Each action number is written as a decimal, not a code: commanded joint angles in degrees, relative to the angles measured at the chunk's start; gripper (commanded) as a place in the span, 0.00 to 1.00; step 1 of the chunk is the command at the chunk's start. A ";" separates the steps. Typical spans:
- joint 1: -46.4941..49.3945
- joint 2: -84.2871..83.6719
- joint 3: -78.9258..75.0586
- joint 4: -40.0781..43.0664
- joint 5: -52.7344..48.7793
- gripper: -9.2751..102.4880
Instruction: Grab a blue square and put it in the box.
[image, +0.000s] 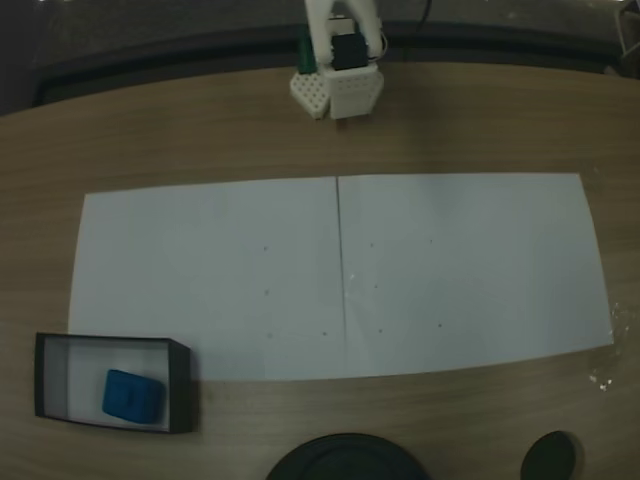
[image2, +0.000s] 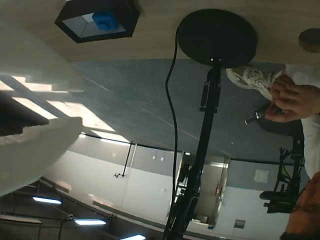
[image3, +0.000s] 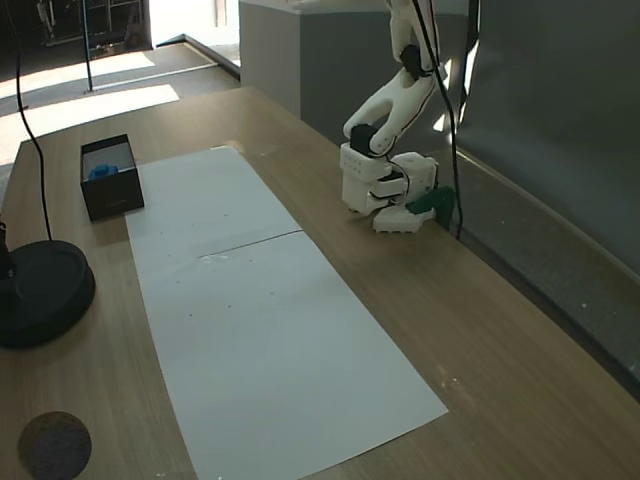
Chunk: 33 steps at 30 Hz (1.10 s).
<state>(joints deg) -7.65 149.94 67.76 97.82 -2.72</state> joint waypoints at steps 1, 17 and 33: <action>-0.44 9.93 13.36 -3.60 -2.99 0.08; 6.77 48.34 62.14 -15.38 -5.10 0.08; 11.51 48.34 107.58 -41.84 0.62 0.08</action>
<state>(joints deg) 2.90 197.75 173.67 58.27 -3.78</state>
